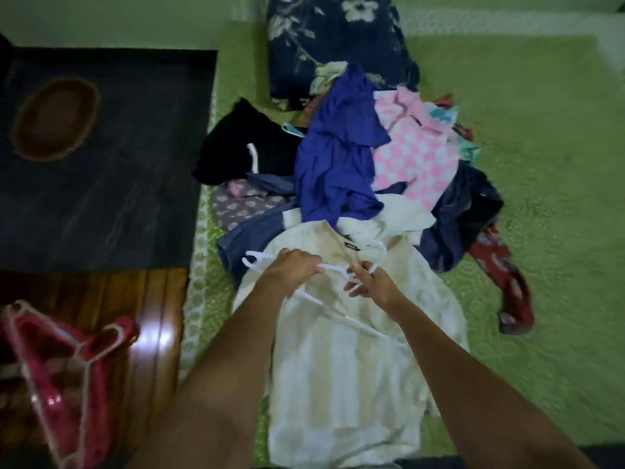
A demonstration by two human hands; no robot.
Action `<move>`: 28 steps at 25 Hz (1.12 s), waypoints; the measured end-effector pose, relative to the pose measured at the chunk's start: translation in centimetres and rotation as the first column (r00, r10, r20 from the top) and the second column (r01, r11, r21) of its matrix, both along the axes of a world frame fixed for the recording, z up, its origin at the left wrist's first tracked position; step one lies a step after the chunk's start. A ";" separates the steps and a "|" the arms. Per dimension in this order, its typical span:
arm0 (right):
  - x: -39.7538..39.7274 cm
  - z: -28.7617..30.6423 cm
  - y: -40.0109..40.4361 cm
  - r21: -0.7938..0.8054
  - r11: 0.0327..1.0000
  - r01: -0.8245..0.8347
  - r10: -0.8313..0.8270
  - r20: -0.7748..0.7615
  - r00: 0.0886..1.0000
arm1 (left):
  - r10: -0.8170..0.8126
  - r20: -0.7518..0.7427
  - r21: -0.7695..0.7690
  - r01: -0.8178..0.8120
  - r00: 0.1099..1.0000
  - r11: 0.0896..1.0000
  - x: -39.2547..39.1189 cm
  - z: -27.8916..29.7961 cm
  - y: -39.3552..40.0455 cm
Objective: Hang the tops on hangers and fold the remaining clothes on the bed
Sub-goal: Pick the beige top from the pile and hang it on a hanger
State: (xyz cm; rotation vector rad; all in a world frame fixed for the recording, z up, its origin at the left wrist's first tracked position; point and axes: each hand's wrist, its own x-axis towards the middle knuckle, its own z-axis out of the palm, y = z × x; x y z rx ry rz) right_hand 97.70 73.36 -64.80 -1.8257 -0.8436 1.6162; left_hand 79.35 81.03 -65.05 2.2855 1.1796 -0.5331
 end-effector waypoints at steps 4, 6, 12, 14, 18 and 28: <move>11.9 -4.8 -2.5 -0.024 0.975 0.220 -0.208 0.242 0.948 | 0.099 0.193 0.151 -0.129 0.976 0.980 10.9 -4.1 -1.2; 15.9 -6.9 -3.5 -0.038 0.961 0.275 -0.255 0.275 0.927 | 0.272 0.260 0.252 -0.337 0.926 0.907 12.5 -6.0 -1.5; 19.8 -10.1 -4.2 -0.067 0.943 0.325 -0.301 0.242 0.923 | 0.006 -0.094 0.251 0.018 0.996 0.968 12.6 -10.1 -0.9; 19.9 -10.3 -3.6 -0.070 0.954 0.293 -0.272 0.215 0.938 | -0.020 -0.197 0.250 0.070 0.980 0.966 13.0 -10.0 -0.3; 20.4 -9.5 -2.2 -0.064 0.951 0.304 -0.276 0.276 0.921 | 0.069 -0.132 0.343 -0.020 0.989 0.939 13.5 -8.9 -0.3; 21.4 -10.1 -2.6 -0.023 0.961 0.274 -0.250 0.343 0.905 | -0.181 -0.408 0.118 0.249 0.895 0.961 13.8 -9.4 -0.3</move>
